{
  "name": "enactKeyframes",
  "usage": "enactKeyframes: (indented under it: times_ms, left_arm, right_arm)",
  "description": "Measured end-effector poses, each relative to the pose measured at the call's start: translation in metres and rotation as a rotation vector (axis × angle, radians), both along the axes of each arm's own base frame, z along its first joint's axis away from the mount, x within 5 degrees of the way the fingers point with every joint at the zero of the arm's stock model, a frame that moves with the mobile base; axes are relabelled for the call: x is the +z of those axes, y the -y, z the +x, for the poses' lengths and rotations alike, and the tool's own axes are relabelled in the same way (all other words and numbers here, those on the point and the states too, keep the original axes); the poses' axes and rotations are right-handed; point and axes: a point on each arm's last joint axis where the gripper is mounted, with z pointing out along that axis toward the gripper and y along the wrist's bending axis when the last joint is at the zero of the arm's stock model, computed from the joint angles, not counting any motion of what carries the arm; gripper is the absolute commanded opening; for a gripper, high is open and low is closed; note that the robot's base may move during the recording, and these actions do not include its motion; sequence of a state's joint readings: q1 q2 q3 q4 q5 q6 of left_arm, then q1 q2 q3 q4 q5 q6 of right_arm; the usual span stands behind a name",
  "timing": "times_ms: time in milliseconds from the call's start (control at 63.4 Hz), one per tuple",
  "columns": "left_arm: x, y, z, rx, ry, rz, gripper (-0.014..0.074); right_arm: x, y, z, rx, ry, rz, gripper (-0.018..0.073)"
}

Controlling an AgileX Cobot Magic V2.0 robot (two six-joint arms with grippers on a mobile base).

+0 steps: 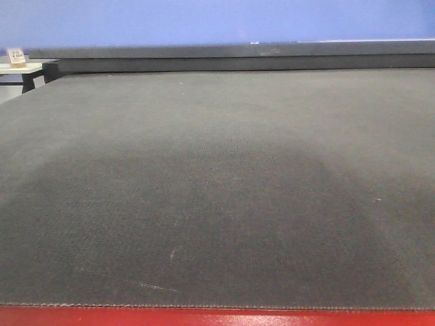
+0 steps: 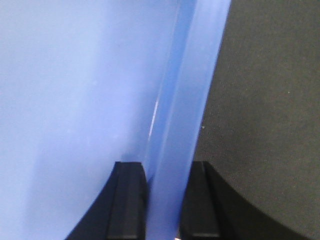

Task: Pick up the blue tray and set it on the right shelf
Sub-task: 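Hold the tray with both grippers while backing away from the table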

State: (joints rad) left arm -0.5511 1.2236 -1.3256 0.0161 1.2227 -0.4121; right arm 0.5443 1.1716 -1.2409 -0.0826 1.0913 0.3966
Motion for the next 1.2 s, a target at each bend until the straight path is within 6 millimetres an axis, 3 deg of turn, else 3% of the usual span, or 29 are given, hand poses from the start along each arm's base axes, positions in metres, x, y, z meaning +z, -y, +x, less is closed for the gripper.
enactKeyframes:
  times_ms: [1199]
  left_arm:
    - [0.0028, -0.0009, -0.0036, 0.001, 0.005, -0.014, -0.0048]
  right_arm:
    - [0.0054, 0.0024, -0.0063, 0.005, 0.018, 0.015, 0.0055]
